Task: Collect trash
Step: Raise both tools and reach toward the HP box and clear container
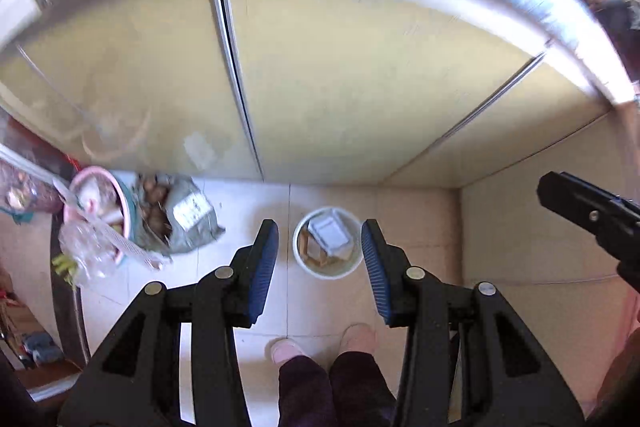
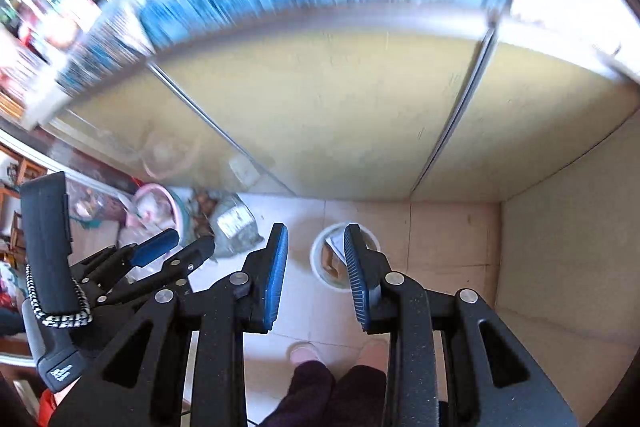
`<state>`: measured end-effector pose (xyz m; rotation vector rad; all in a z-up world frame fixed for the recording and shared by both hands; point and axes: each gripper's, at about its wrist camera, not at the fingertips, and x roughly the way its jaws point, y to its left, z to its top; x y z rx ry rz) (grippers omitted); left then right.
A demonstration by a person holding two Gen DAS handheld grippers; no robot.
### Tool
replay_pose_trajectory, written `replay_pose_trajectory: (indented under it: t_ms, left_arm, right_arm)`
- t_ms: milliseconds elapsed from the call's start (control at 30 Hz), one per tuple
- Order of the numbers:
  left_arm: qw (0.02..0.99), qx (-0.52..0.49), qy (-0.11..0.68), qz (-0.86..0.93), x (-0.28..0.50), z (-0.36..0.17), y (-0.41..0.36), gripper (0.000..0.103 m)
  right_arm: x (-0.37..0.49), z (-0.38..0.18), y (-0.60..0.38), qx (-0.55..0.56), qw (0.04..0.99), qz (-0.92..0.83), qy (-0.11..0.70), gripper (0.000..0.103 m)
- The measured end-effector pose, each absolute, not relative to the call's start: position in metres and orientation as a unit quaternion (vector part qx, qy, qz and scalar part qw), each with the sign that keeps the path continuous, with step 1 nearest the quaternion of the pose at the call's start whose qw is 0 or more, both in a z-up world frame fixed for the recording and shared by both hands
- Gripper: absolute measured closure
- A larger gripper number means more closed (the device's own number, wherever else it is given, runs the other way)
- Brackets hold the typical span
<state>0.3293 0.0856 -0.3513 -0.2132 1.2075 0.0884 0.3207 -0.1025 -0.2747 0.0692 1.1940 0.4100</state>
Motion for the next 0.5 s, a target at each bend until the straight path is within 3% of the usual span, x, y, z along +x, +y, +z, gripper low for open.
replay_pose_trajectory:
  t_ms: [200,267,500]
  left_arm:
    - [0.858,-0.072,0.507,0.025,0.310,-0.241,0.081,0.061]
    - [0.871,-0.066,0.486,0.024,0.303,-0.213,0.082,0.060]
    - [0.909,-0.059,0.413,0.021,0.285,-0.126,0.088,0.042]
  right_arm:
    - [0.292,-0.186,-0.113,0.040,0.843,0.181,0.505,0.075]
    - [0.282,-0.162,-0.115,0.039,0.857,0.174,0.483,0.069]
    - [0.265,-0.105,-0.124,0.046,0.894,0.152,0.420,0.058]
